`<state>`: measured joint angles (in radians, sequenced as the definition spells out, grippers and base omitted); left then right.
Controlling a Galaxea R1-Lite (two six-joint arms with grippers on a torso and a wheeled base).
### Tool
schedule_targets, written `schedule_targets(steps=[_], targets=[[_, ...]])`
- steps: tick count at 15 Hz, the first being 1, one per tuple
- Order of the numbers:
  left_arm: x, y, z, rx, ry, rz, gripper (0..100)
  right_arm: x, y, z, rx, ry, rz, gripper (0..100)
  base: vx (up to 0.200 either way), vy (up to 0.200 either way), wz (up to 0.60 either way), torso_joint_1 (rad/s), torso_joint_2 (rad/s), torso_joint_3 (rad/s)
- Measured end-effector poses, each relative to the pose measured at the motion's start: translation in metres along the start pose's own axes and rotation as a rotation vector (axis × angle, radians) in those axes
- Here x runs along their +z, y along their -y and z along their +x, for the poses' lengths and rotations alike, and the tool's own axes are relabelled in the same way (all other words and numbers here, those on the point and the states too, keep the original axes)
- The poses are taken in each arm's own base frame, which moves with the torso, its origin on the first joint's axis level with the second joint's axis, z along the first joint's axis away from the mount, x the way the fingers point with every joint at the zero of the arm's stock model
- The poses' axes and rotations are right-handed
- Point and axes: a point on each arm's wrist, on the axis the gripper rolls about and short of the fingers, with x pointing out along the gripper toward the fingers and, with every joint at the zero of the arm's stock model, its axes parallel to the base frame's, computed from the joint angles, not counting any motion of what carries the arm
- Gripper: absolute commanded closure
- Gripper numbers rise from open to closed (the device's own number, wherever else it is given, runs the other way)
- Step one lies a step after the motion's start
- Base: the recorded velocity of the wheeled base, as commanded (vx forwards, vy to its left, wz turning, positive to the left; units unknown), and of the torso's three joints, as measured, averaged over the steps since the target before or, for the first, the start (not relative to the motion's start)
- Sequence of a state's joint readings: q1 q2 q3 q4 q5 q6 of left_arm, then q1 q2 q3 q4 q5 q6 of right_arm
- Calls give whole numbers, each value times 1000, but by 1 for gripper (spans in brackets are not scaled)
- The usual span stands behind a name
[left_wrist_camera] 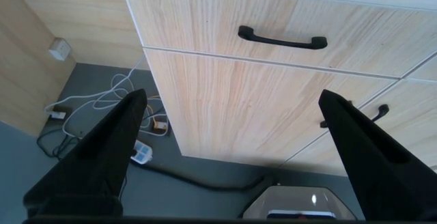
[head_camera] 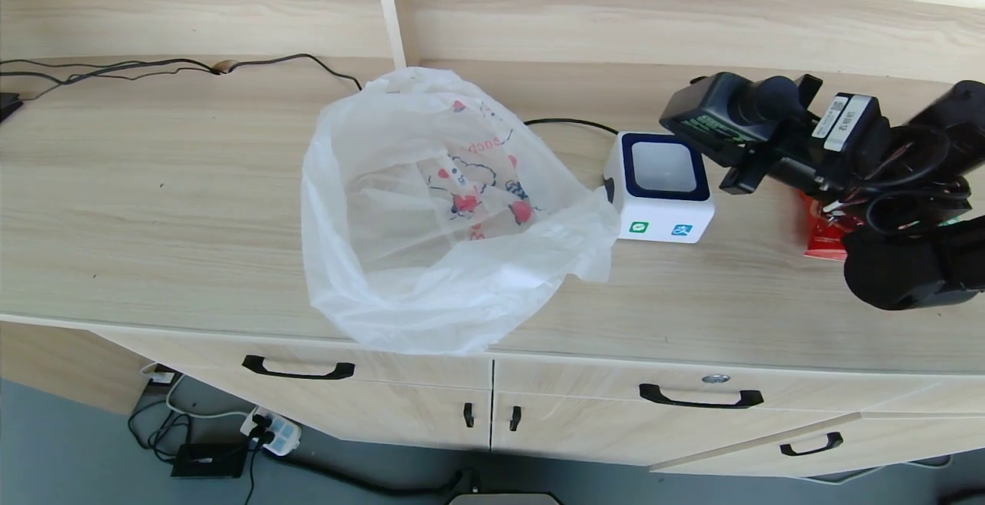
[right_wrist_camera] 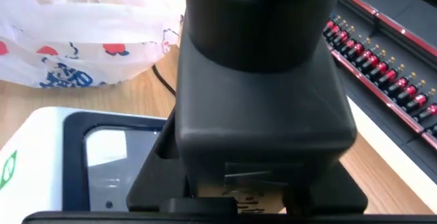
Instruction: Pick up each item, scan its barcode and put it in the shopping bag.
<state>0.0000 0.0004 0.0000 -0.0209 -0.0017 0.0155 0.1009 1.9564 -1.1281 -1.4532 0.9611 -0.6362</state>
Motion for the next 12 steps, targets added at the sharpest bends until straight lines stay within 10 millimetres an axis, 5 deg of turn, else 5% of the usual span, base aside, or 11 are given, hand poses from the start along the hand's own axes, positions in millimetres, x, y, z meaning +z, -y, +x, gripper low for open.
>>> schedule_targets(steps=[12], targets=[[0, 0, 0, 0, 2, 3, 0, -4, 6, 5, -2, 36, -22, 100, 0, 0, 0, 0, 0, 0]])
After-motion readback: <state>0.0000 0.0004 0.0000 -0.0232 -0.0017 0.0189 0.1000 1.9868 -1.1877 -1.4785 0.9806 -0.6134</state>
